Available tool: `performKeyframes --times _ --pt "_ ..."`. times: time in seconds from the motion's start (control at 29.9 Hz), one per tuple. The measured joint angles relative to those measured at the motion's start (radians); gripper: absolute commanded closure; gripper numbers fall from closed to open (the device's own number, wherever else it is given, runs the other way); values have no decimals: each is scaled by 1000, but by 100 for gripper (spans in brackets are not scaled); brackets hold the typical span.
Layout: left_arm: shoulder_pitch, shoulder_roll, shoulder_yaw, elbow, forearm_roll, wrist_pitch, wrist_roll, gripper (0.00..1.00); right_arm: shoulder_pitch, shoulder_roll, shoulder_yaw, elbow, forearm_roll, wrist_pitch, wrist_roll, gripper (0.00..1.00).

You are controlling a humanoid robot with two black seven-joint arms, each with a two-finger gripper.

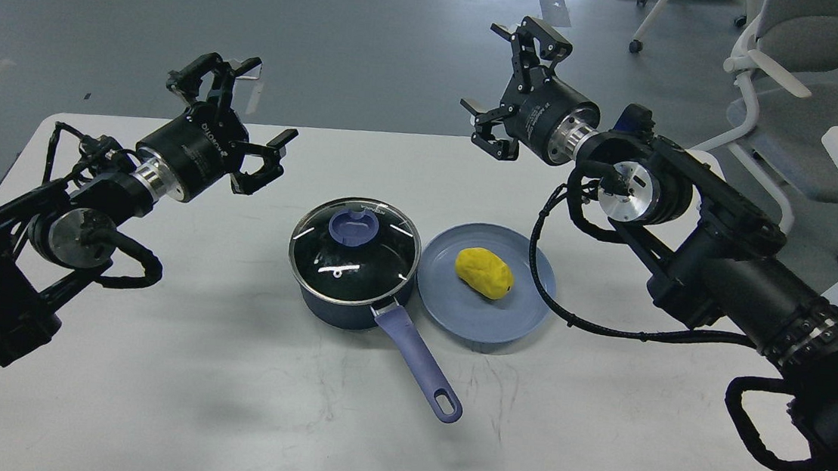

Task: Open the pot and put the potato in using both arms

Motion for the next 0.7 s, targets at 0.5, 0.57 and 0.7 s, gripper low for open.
performKeyframes --times 0.5,0.57,0.7 --pt "0 -23 1 6 4 0 8 2 -50 -39 3 68 0 5 11 0" --pt "-2 -23 1 6 4 0 8 2 -53 -39 3 73 0 5 13 0" --pt "-3 -23 3 6 6 0 8 2 -54 -39 3 75 0 5 14 0"
